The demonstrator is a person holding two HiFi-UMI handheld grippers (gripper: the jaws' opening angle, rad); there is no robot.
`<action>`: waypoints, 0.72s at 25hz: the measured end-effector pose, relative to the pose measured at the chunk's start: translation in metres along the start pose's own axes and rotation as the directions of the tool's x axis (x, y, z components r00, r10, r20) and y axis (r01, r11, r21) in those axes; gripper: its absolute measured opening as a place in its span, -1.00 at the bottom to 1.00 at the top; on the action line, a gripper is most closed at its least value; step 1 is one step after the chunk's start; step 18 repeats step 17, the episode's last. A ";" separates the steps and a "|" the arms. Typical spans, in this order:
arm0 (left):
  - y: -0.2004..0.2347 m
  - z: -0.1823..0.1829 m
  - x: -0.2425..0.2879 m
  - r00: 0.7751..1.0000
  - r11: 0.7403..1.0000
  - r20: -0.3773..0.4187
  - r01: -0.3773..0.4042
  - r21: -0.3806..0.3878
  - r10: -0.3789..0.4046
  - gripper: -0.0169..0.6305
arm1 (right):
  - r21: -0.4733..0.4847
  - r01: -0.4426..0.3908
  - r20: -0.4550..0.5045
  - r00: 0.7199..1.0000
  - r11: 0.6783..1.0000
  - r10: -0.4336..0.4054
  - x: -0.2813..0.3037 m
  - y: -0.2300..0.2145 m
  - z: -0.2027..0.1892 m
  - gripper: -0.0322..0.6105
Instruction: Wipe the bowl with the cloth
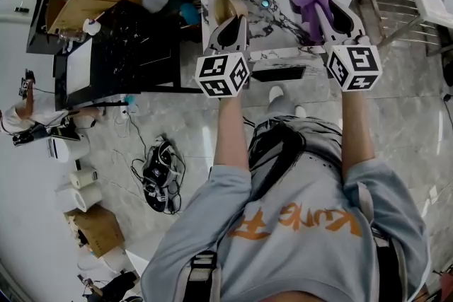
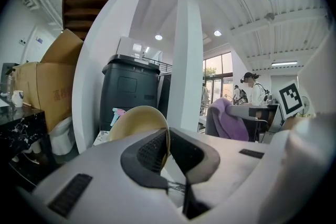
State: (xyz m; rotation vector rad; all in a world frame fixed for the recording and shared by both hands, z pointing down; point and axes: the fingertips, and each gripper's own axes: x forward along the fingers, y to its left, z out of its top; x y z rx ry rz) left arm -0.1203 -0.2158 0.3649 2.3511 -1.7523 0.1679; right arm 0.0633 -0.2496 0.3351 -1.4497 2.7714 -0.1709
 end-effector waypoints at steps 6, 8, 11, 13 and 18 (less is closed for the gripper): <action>0.015 -0.002 -0.008 1.000 1.000 0.004 -0.021 -0.013 0.021 -0.84 | -0.007 -0.015 -0.005 1.000 1.000 0.015 0.011 0.012 -0.002 -0.58; 0.017 -0.002 -0.008 1.000 1.000 0.006 -0.021 -0.019 0.021 -0.84 | -0.015 -0.020 -0.006 1.000 1.000 0.020 0.014 0.013 -0.001 -0.58; 0.021 -0.003 -0.007 1.000 0.999 0.008 -0.020 -0.029 0.020 -0.84 | -0.022 -0.026 -0.008 1.000 0.999 0.025 0.017 0.015 -0.001 -0.58; 0.022 -0.005 -0.005 1.000 0.999 0.005 -0.014 -0.032 0.014 -0.84 | -0.024 -0.024 -0.010 1.000 0.999 0.024 0.019 0.015 -0.002 -0.58; 0.024 -0.009 -0.001 1.000 0.999 -0.003 0.001 -0.033 -0.001 -0.84 | -0.025 -0.019 -0.012 1.000 1.000 0.018 0.023 0.014 -0.004 -0.58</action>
